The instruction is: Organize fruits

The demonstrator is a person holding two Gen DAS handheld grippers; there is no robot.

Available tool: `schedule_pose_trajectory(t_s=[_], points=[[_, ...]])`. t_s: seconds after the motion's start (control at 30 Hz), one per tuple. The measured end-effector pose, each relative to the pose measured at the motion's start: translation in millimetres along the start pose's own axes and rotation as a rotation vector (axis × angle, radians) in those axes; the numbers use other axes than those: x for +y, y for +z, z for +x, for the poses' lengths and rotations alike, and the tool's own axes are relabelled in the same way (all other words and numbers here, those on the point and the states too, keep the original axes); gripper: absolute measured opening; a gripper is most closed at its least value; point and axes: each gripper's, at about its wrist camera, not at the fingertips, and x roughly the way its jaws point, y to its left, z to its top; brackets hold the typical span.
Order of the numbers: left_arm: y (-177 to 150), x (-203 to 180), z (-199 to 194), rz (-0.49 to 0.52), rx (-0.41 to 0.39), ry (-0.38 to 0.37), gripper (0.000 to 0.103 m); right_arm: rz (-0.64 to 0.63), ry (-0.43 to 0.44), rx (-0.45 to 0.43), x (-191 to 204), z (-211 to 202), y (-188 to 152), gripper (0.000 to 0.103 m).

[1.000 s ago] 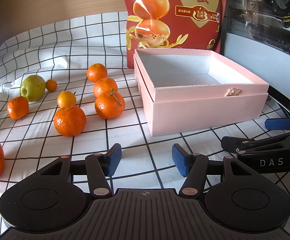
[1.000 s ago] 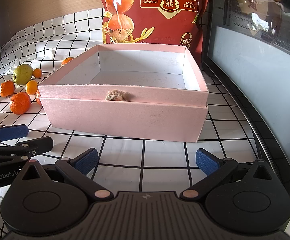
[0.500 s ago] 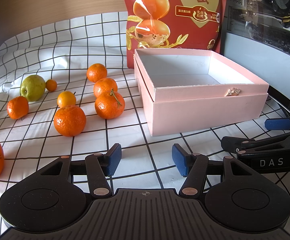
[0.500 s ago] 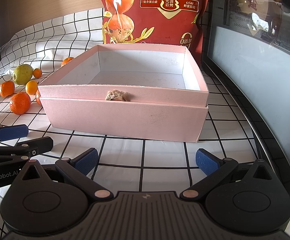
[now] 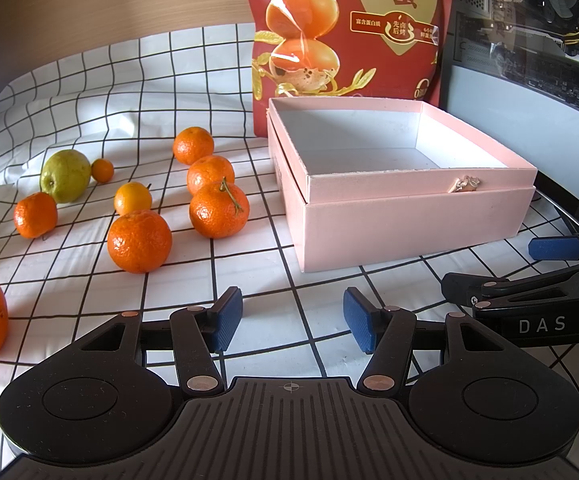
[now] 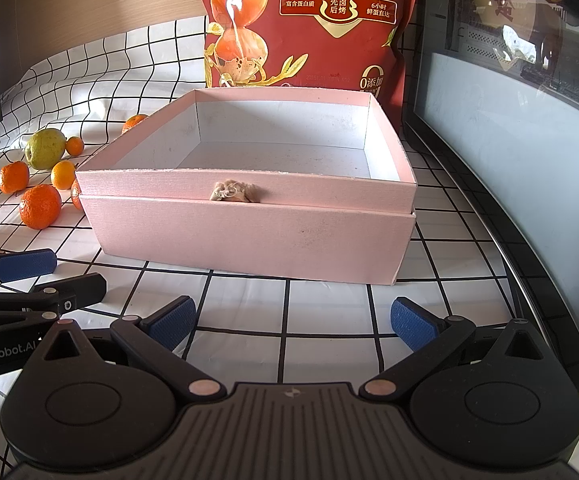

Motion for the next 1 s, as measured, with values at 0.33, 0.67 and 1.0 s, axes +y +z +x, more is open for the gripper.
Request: schedule_pose_trajectory(t_s=[0.33,0.67,1.0], points=[[-1.6,0.9,-0.1,0.0,0.0,0.0,0.063,0.0,0.0,0.0,0.1,-0.1,-0.1,0.103],[-3.2,1.7,-0.3,0.0,0.0,0.001,0.063,0.001,0.001,-0.001,1.8,2.0,-1.6,0.103],[-5.3,9.2,-2.3,0.007,0.0,-0.05,0.06,0.013,-0.016,0.156,4.5,3.0,15.8,0.103]])
